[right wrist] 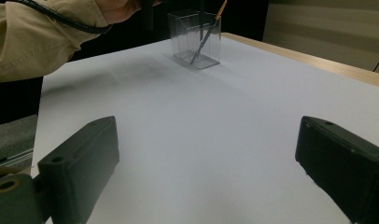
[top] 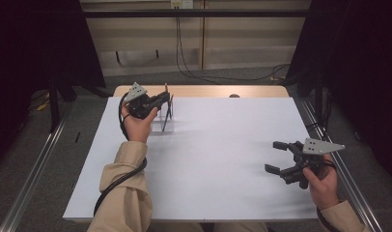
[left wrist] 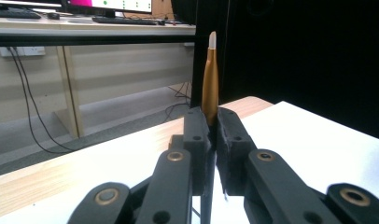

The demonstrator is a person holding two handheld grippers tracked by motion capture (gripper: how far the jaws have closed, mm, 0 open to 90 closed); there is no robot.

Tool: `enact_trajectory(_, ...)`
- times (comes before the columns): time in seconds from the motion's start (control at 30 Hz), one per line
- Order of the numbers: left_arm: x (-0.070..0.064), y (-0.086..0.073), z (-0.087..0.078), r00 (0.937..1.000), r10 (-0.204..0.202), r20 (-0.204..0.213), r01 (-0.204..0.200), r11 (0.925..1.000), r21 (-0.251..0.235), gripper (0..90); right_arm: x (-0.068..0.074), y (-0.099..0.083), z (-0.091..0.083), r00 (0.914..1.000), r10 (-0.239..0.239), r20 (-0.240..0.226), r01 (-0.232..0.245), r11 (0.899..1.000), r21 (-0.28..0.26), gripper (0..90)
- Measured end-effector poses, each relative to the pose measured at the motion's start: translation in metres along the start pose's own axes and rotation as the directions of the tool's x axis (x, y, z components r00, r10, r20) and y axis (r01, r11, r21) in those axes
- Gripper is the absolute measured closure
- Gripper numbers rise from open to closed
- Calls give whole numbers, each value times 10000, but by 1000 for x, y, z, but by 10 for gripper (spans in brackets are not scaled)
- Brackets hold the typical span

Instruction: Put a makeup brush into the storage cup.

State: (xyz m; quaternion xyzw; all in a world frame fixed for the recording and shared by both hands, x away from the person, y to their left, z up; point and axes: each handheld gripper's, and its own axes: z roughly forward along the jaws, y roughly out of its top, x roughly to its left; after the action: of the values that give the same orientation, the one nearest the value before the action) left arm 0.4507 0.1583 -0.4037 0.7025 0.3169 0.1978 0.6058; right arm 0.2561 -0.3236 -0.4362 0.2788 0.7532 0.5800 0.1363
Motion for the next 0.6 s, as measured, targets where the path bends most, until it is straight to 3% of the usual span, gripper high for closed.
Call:
enact_trajectory(0.4, -3, -5, 3, 9997, -143, 201, 140, 9998, 115, 827, 0, 0, -1, 10000, 7, -25, -7, 10000, -8, 55)
enact_trajectory(0.47, -5, -6, 4, 9990, -260, 354, 256, 9996, 129, 750, 0, 0, -1, 10000, -4, -15, 4, 10000, -28, 55)
enact_trajectory(0.5, -5, -6, 4, 9993, -119, 354, 112, 9997, 206, 730, 0, 0, -1, 10000, -9, -24, 9, 10000, -35, 55)
enact_trajectory(0.6, -6, -7, 5, 9968, -595, 539, 572, 9975, 426, 545, 1, 0, -2, 10000, 0, -6, 0, 10000, -39, 55)
